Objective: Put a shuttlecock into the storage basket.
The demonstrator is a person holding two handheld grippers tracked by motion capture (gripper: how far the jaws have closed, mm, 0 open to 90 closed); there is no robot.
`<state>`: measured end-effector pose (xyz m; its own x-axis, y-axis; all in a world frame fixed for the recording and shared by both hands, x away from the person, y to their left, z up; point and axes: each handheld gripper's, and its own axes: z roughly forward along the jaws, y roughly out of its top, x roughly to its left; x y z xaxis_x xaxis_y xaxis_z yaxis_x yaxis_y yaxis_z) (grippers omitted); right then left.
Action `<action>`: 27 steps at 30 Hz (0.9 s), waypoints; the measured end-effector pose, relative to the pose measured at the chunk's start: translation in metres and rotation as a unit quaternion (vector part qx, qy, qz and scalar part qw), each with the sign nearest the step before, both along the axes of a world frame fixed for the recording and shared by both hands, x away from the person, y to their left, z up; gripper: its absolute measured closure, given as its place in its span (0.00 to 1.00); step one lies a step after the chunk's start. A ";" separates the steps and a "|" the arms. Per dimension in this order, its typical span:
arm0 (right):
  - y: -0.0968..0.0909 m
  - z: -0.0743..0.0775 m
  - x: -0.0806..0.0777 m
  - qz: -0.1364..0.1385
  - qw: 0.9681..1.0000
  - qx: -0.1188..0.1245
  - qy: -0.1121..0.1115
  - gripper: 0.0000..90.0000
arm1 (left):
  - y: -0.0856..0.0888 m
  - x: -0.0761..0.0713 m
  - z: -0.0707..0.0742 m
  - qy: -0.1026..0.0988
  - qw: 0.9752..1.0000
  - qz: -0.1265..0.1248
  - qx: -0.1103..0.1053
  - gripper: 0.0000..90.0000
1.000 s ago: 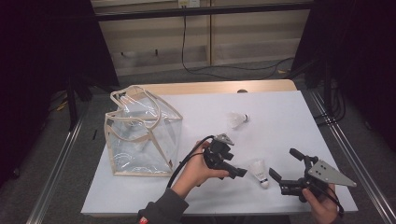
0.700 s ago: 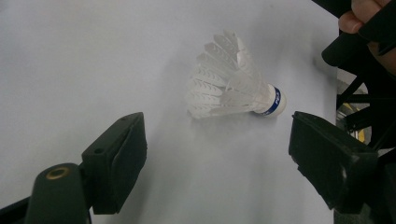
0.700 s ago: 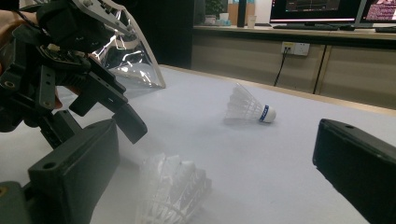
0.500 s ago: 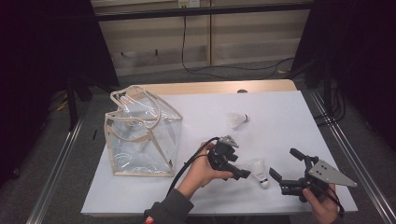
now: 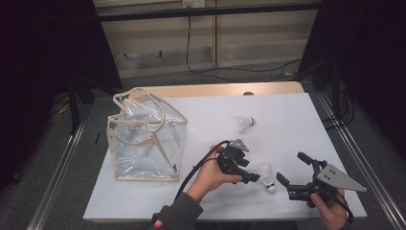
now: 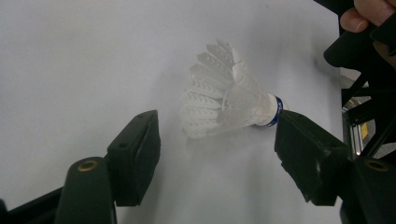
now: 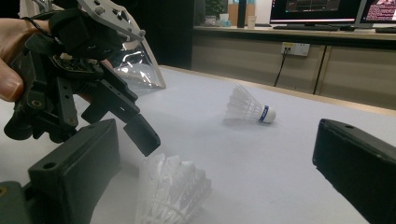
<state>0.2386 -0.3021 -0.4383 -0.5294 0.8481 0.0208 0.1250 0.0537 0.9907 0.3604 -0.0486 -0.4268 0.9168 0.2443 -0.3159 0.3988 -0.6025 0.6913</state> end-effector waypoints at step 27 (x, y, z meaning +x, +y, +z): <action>0.000 0.000 0.000 0.001 1.000 -0.001 -0.002 0.00 | -0.010 -0.008 0.001 0.003 0.999 -0.048 0.009 0.61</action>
<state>0.2386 -0.3023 -0.4380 -0.5313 0.8470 0.0171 0.1206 0.0557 0.9911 0.3525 -0.0585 -0.4261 0.9345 0.1617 -0.3172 0.3427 -0.6501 0.6782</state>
